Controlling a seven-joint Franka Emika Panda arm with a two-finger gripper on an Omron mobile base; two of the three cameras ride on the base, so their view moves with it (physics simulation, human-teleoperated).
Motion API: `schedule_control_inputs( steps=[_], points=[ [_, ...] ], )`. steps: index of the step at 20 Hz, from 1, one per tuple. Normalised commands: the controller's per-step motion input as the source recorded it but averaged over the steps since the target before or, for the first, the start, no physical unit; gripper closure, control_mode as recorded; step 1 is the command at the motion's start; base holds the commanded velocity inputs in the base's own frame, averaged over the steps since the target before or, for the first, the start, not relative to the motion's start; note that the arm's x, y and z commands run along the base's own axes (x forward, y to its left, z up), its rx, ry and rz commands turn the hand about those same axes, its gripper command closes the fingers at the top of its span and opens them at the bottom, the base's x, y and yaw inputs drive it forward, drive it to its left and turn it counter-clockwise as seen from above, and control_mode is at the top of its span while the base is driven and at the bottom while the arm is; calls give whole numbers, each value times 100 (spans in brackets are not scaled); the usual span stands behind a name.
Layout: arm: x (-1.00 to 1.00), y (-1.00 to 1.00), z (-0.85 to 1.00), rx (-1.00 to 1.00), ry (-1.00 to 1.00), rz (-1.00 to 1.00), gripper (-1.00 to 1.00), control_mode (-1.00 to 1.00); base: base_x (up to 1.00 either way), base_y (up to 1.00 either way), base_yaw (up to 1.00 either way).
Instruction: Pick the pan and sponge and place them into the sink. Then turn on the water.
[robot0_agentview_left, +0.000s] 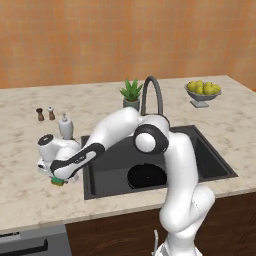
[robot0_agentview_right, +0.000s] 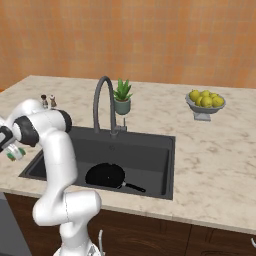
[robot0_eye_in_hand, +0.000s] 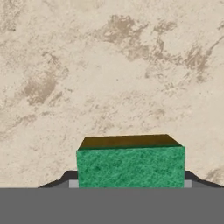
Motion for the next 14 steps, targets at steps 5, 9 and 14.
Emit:
schedule_control_inputs(
  steps=[5, 9, 14],
  points=[
    [-34, -73, 17, 0, -13, -19, 100, -100, 0, 0, 0],
    [-22, -64, 86, 0, -9, -22, 100, -100, 0, 0, 0],
    [-10, -76, 83, 0, -6, -30, 100, -100, 0, 0, 0]
  ],
)
